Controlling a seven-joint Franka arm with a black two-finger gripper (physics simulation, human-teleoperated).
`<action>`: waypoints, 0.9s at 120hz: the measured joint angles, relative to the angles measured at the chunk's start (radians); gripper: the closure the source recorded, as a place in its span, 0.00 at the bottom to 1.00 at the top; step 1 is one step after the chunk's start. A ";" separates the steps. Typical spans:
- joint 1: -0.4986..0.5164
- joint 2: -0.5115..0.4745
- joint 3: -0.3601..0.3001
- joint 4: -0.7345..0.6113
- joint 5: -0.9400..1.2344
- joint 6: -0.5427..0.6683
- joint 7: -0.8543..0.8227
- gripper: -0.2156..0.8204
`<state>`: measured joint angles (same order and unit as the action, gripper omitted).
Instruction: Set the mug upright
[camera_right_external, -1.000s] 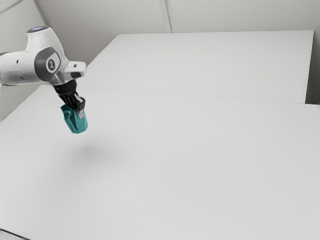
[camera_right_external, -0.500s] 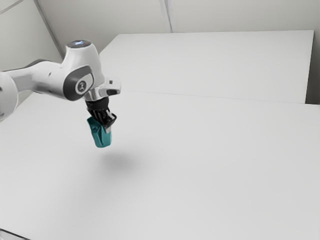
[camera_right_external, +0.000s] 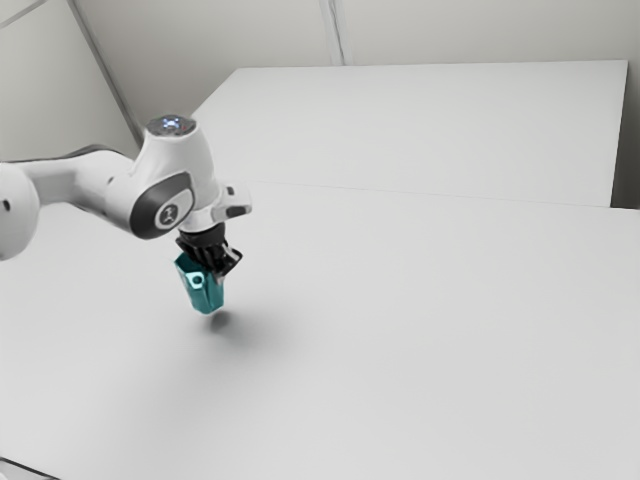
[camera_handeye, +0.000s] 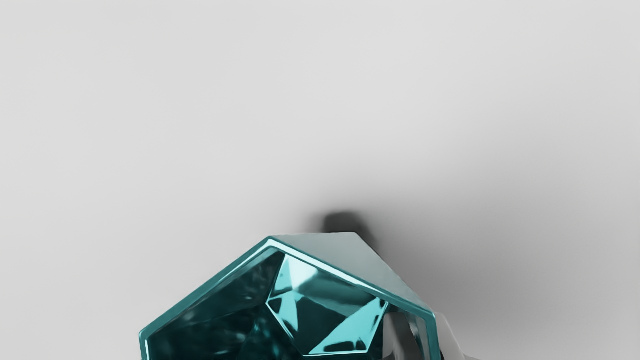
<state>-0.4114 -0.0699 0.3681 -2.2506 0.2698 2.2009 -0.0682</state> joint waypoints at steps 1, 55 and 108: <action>-0.001 0.000 -0.001 -0.003 0.002 0.003 -0.004 0.97; -0.035 0.005 -0.020 -0.075 0.077 0.194 -0.193 0.97; -0.048 0.052 -0.028 -0.108 0.078 0.326 -0.289 0.97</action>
<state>-0.4591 -0.0180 0.3397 -2.3581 0.3479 2.5270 -0.3576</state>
